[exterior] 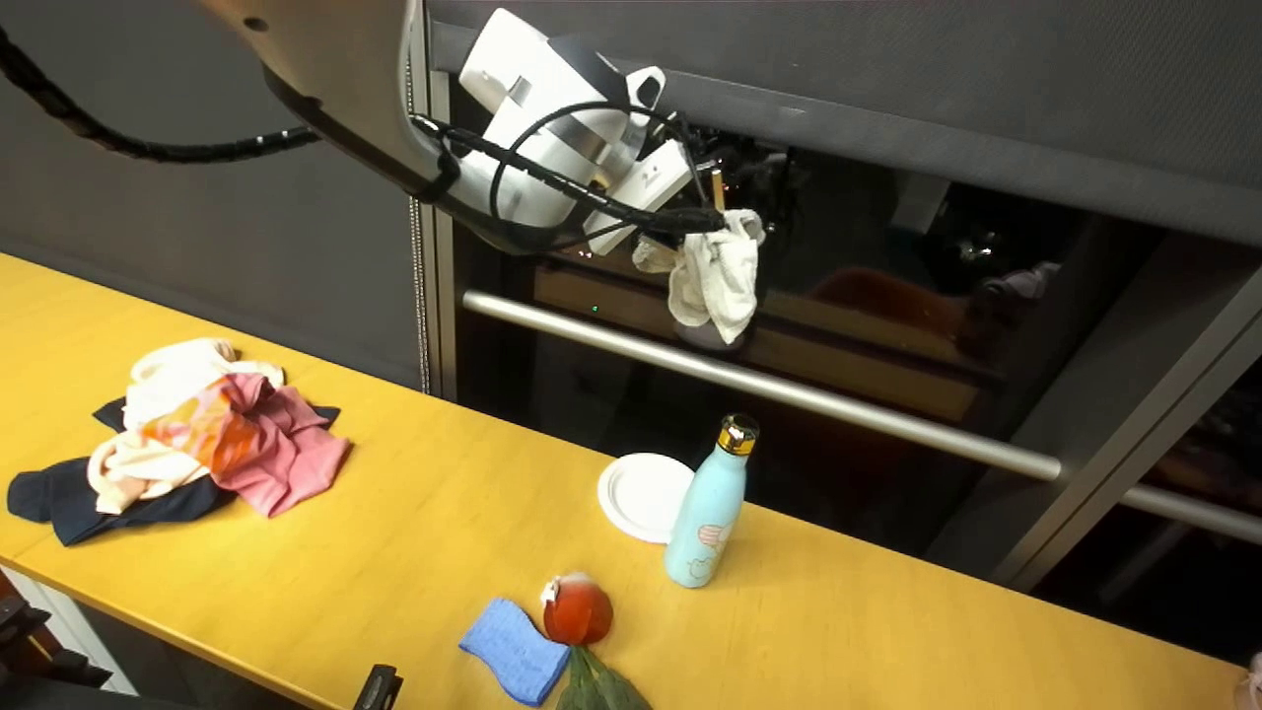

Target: Use the towel to clean the window

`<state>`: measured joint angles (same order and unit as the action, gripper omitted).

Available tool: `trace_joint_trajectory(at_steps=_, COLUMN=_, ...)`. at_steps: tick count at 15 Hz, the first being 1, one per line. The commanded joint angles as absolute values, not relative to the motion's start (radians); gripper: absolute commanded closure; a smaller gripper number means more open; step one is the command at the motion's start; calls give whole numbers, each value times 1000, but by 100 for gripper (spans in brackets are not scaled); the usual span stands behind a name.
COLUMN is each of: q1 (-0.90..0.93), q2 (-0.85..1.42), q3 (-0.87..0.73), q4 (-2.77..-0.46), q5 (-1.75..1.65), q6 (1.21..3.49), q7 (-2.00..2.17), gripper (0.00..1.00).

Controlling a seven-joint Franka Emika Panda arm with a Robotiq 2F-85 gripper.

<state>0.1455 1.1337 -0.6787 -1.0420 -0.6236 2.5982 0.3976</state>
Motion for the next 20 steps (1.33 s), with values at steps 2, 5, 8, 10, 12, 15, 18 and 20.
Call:
trace_joint_trajectory(at_steps=2, q1=227, q2=1117, q3=-609, q4=-1086, q5=-642, q6=2620, q7=396, gripper=97)
trace_joint_trajectory(at_steps=5, q1=297, q2=1049, q3=-577, q4=-1196, q5=-656, q6=2598, q7=383, gripper=97)
trace_joint_trajectory(at_steps=8, q1=358, q2=951, q3=-552, q4=-1351, q5=-666, q6=2603, q7=358, gripper=97)
trace_joint_trajectory(at_steps=10, q1=370, q2=873, q3=-494, q4=-1440, q5=-658, q6=2584, q7=285, gripper=97)
trace_joint_trajectory(at_steps=12, q1=362, q2=782, q3=-418, q4=-1535, q5=-654, q6=2575, q7=206, gripper=97)
trace_joint_trajectory(at_steps=15, q1=342, q2=657, q3=-301, q4=-1683, q5=-639, q6=2556, q7=122, gripper=97)
trace_joint_trajectory(at_steps=18, q1=300, q2=556, q3=-198, q4=-1836, q5=-605, q6=2495, q7=73, gripper=97)
trace_joint_trajectory(at_steps=20, q1=257, q2=550, q3=-140, q4=-1877, q5=-568, q6=2424, q7=46, gripper=97)
